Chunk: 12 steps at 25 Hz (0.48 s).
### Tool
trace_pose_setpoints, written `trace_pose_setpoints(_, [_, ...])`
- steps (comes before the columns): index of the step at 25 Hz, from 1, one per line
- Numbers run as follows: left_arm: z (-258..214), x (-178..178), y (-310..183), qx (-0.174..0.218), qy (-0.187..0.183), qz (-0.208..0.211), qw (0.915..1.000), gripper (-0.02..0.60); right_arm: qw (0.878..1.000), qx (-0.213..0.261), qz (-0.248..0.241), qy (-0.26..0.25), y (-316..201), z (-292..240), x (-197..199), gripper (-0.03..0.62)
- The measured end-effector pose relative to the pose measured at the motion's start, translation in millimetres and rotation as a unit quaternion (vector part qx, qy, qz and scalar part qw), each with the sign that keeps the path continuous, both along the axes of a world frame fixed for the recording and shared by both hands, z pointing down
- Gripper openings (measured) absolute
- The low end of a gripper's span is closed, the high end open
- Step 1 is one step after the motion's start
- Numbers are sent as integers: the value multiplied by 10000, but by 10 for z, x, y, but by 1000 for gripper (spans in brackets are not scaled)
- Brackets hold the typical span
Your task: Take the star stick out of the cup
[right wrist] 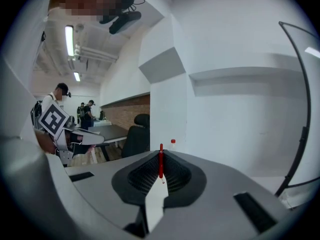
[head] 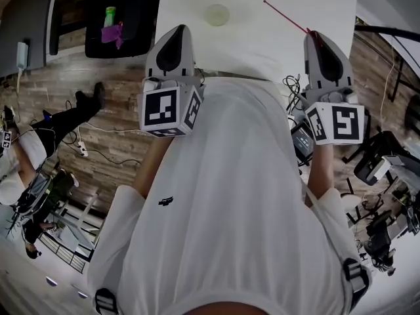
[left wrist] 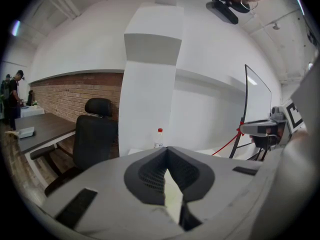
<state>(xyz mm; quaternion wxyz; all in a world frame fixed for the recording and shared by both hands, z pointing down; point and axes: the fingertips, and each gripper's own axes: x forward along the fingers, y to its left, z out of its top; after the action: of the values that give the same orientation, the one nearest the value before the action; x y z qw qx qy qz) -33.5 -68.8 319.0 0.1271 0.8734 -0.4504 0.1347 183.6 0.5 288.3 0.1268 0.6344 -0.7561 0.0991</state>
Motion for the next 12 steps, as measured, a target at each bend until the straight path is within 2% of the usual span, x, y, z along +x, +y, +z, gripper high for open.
trace_pose_setpoints(12, [17,12,-8,-8,31,53,10000,-6,9999,-34,11,-99,-17,0,-45,18])
